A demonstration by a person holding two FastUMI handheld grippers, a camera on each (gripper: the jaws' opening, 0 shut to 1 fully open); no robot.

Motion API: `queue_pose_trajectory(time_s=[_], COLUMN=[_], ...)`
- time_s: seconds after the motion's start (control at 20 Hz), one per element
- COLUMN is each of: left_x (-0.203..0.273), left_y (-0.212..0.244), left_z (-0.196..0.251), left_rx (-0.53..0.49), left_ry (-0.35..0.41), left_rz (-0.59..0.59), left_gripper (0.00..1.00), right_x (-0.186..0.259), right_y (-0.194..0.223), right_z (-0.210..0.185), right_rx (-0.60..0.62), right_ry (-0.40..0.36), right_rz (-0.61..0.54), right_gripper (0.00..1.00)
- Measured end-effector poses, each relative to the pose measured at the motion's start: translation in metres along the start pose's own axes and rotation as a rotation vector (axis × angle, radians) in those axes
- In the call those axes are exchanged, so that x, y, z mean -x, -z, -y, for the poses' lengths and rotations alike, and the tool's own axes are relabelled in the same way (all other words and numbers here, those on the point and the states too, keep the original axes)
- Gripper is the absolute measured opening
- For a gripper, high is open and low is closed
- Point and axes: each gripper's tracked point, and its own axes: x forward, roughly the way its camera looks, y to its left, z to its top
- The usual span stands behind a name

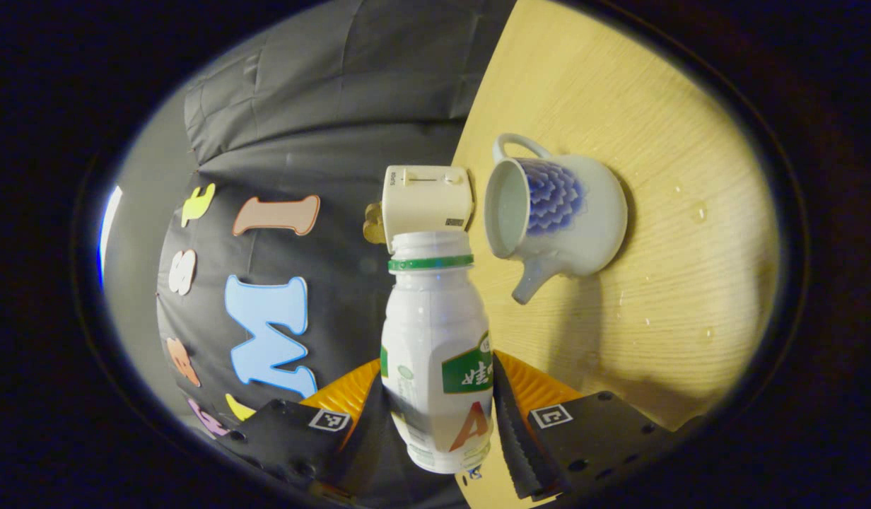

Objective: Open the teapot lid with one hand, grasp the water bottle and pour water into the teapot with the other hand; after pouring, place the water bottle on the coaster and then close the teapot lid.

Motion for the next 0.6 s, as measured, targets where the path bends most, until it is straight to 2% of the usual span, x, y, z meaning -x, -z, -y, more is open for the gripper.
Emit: queue_pose_trajectory(time_s=[0.05,0.2,0.4,0.45,0.6], left_x=[0.001,0.001,0.002,0.001,0.002], left_y=[0.000,-0.001,-0.002,-0.003,-0.003], left_z=[-0.002,-0.008,-0.011,-0.011,-0.011], left_rx=[-0.015,-0.053,-0.079,-0.087,-0.119], left_ry=[0.001,-0.008,-0.011,-0.011,-0.007], left_rz=[0.000,0.002,0.000,0.001,-0.001], left_gripper=[0.77,0.82,0.78,0.83,0.83], right_x=[0.000,0.000,0.001,0.001,0.000], right_y=[0.001,0.003,0.002,0.001,0.004], right_z=[0.000,0.002,0.004,0.004,0.003], right_rx=[0.002,-0.005,-0.013,-0.011,-0.011], right_ry=[-0.001,0.002,0.011,0.009,0.004], right_rz=[-0.003,-0.010,-0.006,-0.005,-0.010], right_gripper=[0.02,0.02,0.02,0.02,0.02])
